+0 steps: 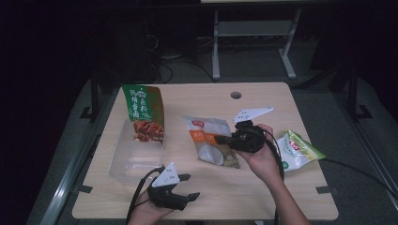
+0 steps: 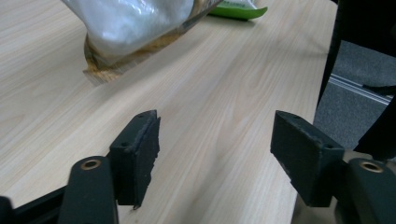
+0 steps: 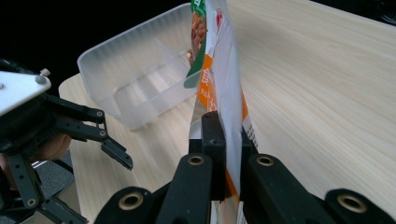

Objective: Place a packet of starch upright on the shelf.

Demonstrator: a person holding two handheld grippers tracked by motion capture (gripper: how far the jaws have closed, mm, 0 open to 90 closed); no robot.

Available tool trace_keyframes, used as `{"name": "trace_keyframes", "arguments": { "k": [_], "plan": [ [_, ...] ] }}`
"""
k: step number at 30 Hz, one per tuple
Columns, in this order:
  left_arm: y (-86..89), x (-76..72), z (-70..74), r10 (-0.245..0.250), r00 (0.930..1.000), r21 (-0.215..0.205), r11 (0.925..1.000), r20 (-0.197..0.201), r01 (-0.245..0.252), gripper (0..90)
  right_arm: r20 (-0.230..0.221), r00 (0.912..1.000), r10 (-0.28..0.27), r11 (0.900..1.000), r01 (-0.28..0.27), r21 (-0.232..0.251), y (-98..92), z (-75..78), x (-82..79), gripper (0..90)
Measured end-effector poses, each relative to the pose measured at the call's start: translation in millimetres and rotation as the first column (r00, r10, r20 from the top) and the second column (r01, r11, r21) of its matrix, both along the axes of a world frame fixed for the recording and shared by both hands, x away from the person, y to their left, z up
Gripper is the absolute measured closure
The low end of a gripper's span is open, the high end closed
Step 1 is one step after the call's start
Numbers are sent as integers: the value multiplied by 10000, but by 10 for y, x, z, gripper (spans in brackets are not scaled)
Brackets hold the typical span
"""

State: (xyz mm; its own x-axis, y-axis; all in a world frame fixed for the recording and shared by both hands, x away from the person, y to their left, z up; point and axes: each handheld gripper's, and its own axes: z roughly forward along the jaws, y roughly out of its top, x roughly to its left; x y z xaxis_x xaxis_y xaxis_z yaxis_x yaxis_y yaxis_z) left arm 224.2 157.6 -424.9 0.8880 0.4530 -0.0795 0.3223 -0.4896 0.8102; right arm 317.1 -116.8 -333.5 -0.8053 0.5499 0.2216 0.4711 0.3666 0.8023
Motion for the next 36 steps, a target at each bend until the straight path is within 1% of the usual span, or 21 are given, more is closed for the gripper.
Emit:
{"name": "trace_keyframes", "arguments": {
  "k": [1, 4, 5, 6, 8, 10, 13, 14, 15, 17, 18, 19, 20, 21, 22, 23, 24, 26, 27, 34, 36],
  "plan": [
    [9, -1, -4, -2, 10000, 14, 10000, 14, 2, 304, -50, 10000, 12, 10000, -12, 12, 14, 15, 6, 896],
    [18, -7, -25, 73, 9999, -185, 9998, -136, -76, 292, 25, 9999, 98, 9999, -98, 20, 64, 56, 43, 895],
    [29, -2, -24, -4, 9999, -127, 9999, -130, 3, 291, 2, 9999, 108, 9999, -108, 49, 84, 77, 49, 895],
    [31, -3, -25, -11, 9998, -200, 9998, -214, 7, 291, 70, 9998, 169, 9998, -170, 63, 106, 96, 61, 896],
    [31, -8, -27, -2, 9997, -237, 9997, -230, -4, 279, 98, 9997, 215, 9998, -215, 55, 129, 121, 70, 896],
    [35, -24, -31, -84, 9999, -230, 9997, -94, 82, 274, 158, 9994, 300, 9995, -301, 90, 197, 183, 91, 896],
    [29, -40, -31, -106, 9999, -191, 9998, -7, 106, 267, 270, 9986, 447, 9989, -451, 118, 285, 252, 119, 896],
    [28, -42, -28, -137, 9999, -187, 9997, 11, 138, 266, 243, 9986, 478, 9988, -481, 128, 315, 279, 122, 895],
    [27, -44, -27, -157, 9999, -226, 9996, 20, 158, 264, 332, 9976, 613, 9980, -617, 132, 338, 298, 137, 896],
    [30, -47, -19, -242, 9997, -180, 9995, 59, 243, 264, 328, 9971, 683, 9973, -691, 246, 397, 333, 153, 896],
    [28, -51, -18, -265, 9996, -175, 9995, 71, 266, 263, 405, 9962, 774, 9966, -785, 252, 424, 348, 167, 896],
    [28, -52, -16, -317, 9995, -144, 9994, 93, 318, 261, 370, 9962, 790, 9964, -800, 278, 456, 366, 172, 896],
    [18, -58, -22, -294, 9996, -266, 9992, 37, 294, 261, 390, 9959, 815, 9961, -827, 300, 487, 380, 179, 896],
    [21, -57, -21, -358, 9993, -187, 9992, 64, 359, 260, 467, 9958, 793, 9963, -808, 307, 517, 393, 185, 896],
    [13, -67, -23, -373, 9993, -218, 9991, -7, 373, 257, 510, 9956, 782, 9961, -802, 372, 545, 404, 191, 896],
    [8, -69, -22, -403, 9992, -216, 9990, 11, 403, 254, 529, 9951, 830, 9952, -856, 479, 594, 418, 210, 896],
    [4, -69, -21, -439, 9990, -176, 9989, 55, 440, 254, 543, 9948, 861, 9949, -888, 480, 616, 424, 221, 896],
    [1, -74, -19, -457, 9989, -115, 9989, 66, 458, 254, 470, 9950, 883, 9944, -908, 537, 644, 432, 228, 896],
    [-7, -80, -24, -498, 9987, -138, 9987, 84, 499, 254, 521, 9942, 944, 9939, -971, 525, 722, 448, 260, 896],
    [-5, -93, -26, -470, 9988, -160, 9988, 105, 472, 254, 558, 9910, 1214, 9903, -1248, 618, 963, 471, 350, 896],
    [-4, -107, -30, -405, 9991, -111, 9991, 107, 406, 254, 526, 9905, 1272, 9892, -1306, 668, 1027, 470, 370, 896]
  ]
}}
